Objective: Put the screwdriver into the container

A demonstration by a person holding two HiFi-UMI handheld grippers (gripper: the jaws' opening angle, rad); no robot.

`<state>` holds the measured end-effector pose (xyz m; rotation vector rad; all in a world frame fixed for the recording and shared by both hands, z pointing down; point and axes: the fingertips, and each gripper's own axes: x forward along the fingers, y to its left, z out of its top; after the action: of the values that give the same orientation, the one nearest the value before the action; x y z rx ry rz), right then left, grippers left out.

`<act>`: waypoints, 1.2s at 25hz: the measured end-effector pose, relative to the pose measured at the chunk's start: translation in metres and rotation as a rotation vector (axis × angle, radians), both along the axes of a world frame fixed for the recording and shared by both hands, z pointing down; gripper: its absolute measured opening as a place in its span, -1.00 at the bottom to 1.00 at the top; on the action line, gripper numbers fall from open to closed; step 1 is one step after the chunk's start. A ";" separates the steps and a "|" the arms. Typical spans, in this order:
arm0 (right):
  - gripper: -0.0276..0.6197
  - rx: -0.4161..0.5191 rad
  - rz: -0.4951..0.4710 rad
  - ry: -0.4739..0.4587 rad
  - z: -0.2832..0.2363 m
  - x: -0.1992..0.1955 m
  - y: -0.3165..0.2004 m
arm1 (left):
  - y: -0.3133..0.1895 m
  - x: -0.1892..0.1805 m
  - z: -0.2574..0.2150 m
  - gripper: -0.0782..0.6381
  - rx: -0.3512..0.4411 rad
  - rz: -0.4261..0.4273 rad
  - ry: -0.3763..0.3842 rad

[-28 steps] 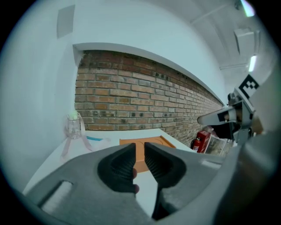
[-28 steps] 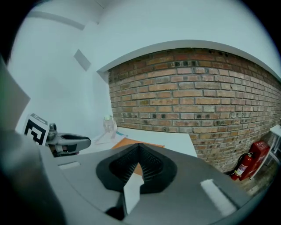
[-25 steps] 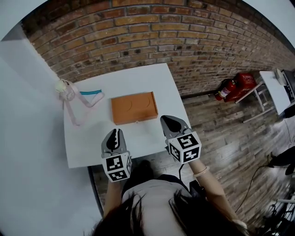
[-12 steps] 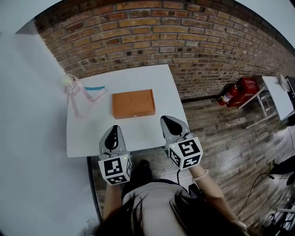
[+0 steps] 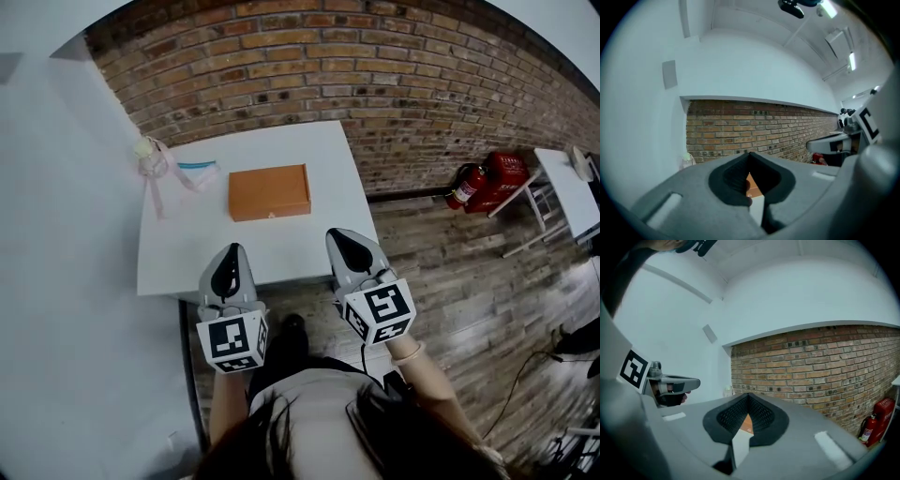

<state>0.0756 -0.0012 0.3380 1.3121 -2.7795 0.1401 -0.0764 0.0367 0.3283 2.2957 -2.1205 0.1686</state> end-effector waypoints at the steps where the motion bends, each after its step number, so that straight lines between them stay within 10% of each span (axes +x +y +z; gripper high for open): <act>1: -0.90 0.011 -0.005 -0.006 -0.003 0.002 0.007 | 0.006 0.002 -0.001 -0.78 0.004 0.001 -0.004; 30: -0.90 0.094 0.015 0.014 -0.023 0.011 0.091 | 0.093 0.024 -0.010 -0.78 0.012 0.059 0.031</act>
<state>0.0864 0.0894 0.3149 1.3490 -2.7963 0.0006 -0.0522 0.1299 0.3185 2.3523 -2.0467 0.1206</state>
